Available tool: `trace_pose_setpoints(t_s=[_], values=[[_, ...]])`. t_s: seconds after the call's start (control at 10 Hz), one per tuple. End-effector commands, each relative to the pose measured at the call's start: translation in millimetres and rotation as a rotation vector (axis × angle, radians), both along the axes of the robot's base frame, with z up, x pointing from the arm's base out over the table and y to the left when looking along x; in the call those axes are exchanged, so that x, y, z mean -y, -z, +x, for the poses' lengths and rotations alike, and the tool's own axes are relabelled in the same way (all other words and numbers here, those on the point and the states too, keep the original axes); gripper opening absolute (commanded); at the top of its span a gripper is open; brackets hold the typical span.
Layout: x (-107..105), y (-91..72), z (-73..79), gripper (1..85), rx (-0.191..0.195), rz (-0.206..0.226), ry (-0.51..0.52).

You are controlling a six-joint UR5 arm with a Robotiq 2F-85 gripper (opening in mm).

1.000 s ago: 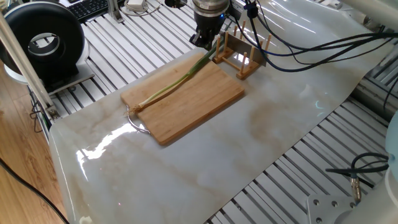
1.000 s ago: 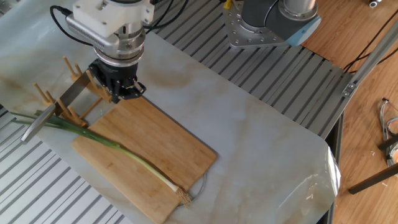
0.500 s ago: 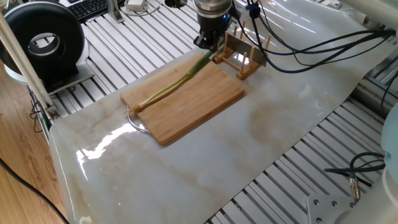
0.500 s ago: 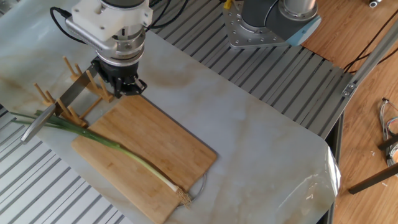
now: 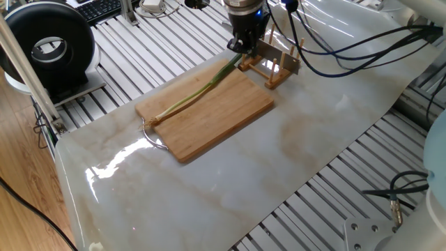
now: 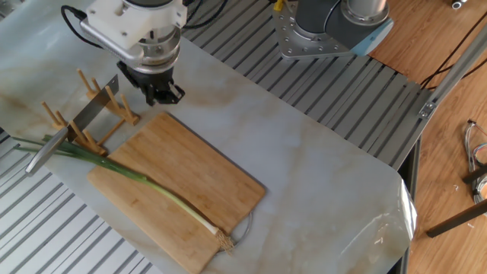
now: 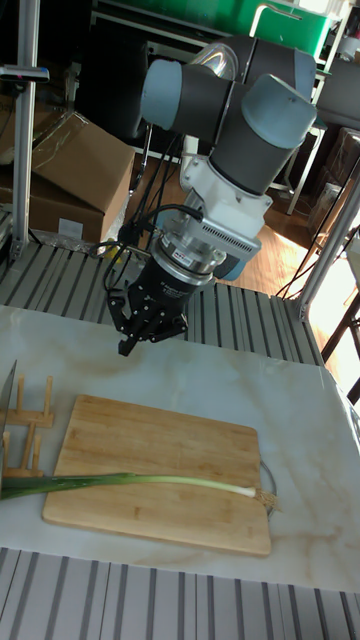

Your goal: Chop the green garlic

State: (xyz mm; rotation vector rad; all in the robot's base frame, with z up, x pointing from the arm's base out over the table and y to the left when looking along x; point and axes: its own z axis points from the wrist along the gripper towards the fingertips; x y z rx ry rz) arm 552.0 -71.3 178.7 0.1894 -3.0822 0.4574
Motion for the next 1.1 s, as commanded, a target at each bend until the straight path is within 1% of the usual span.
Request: trace_pose_setpoints(t_s=[0.0,0.1,0.3,0.4,0.5,0.6,0.7,0.8,0.9,1.0], values=[[6,2.2,0.7,1.3,-0.015,-0.031,-0.012],[3,2.7,0.3,1.3,-0.02,-0.025,-0.013],[1,0.1,-6.3,1.3,-0.045,-0.02,-0.02],[8,-1.3,-9.5,1.3,-0.059,-0.042,-0.026],[10,1.3,-9.6,1.3,-0.061,-0.044,-0.035],[11,1.6,-4.7,1.3,-0.051,-0.052,-0.056],[8,2.7,0.9,1.3,-0.031,-0.042,-0.066],[-2,6.1,1.3,1.3,-0.027,0.001,-0.063],[-8,7.9,8.8,1.3,-0.006,0.025,-0.095],[-12,8.9,6.1,1.3,-0.006,0.041,-0.061]])
